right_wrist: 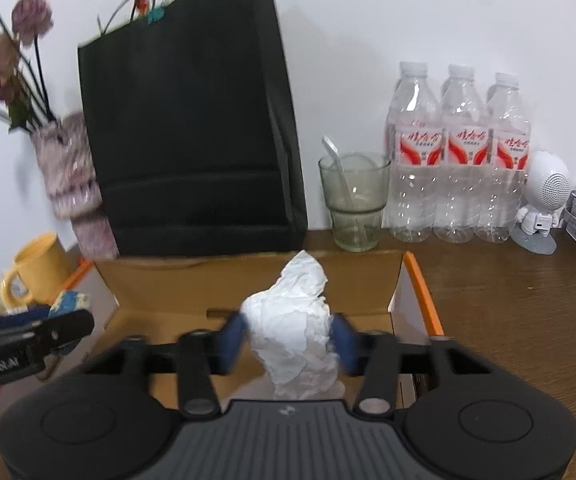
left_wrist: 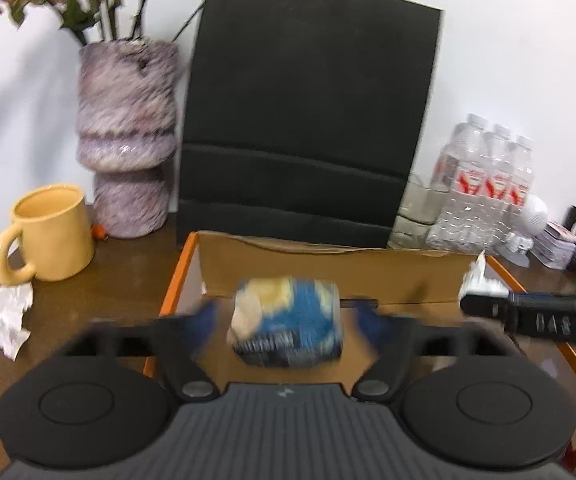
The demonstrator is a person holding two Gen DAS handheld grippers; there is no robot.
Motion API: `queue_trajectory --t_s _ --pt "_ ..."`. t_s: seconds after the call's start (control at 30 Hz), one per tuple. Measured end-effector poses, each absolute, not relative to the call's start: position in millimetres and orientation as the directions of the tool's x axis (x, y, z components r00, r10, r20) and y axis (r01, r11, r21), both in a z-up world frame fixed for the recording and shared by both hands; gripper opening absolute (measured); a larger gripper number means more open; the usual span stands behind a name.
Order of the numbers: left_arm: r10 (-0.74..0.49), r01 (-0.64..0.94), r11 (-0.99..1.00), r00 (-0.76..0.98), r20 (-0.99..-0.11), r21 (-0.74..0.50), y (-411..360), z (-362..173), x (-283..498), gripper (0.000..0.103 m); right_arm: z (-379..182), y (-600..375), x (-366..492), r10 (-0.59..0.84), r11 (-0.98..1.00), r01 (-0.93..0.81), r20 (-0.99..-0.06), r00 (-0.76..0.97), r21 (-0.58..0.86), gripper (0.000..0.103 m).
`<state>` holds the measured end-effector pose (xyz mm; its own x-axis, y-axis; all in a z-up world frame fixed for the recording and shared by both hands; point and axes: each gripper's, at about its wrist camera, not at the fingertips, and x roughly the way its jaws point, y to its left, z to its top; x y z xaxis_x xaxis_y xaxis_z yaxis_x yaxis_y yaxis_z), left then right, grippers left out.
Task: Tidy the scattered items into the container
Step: 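Lift both items over the box and release them inside, then return to the table and grasp the purple pouch with the left gripper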
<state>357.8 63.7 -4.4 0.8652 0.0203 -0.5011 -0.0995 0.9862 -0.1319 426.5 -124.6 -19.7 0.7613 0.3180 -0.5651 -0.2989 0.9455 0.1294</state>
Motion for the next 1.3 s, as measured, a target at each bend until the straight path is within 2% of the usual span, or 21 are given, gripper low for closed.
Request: queue_trajectory --t_s 0.03,0.07,0.3,0.73,0.9,1.07,1.17,1.3 --pt "0.035 -0.115 0.985 0.866 -0.499 -0.132 64.2 -3.6 356.9 0.103 -21.6 -122.6 427.1 0.307 0.948 -0.299 -0.581 0.753 0.114 0.097" --pt "0.041 -0.119 0.985 0.864 -0.502 -0.125 64.4 -2.8 356.9 0.103 -22.9 -120.3 426.7 0.290 0.951 -0.294 -0.593 0.751 0.092 0.103" --pt "0.048 -0.123 0.987 0.835 -0.547 -0.101 61.6 -3.3 357.7 0.103 -23.7 -121.3 426.8 0.269 0.957 -0.276 -0.629 0.729 0.089 0.103" --pt "0.047 -0.125 0.986 0.836 -0.547 -0.106 60.2 2.2 350.8 0.103 -19.0 -125.6 420.9 0.269 0.959 -0.266 -0.619 0.738 0.099 0.103" --pt "-0.003 -0.070 0.989 0.876 -0.482 -0.133 65.4 21.9 313.6 0.103 6.5 -145.8 389.8 0.296 0.955 -0.260 -0.535 0.791 0.145 0.103" --pt "-0.014 -0.036 0.994 0.898 -0.439 -0.107 70.7 28.8 260.0 0.103 22.6 -169.0 331.0 0.327 0.944 -0.311 -0.466 0.822 0.112 0.103" --pt "-0.014 -0.033 0.995 0.892 -0.451 -0.096 71.5 21.9 232.1 0.103 16.3 -178.2 299.2 0.329 0.941 -0.326 -0.472 0.818 0.090 0.103" --pt "-0.018 -0.028 0.996 0.863 -0.506 -0.083 64.5 0.4 199.8 0.103 -4.9 -187.0 268.5 0.299 0.948 -0.312 -0.529 0.794 0.067 0.103"
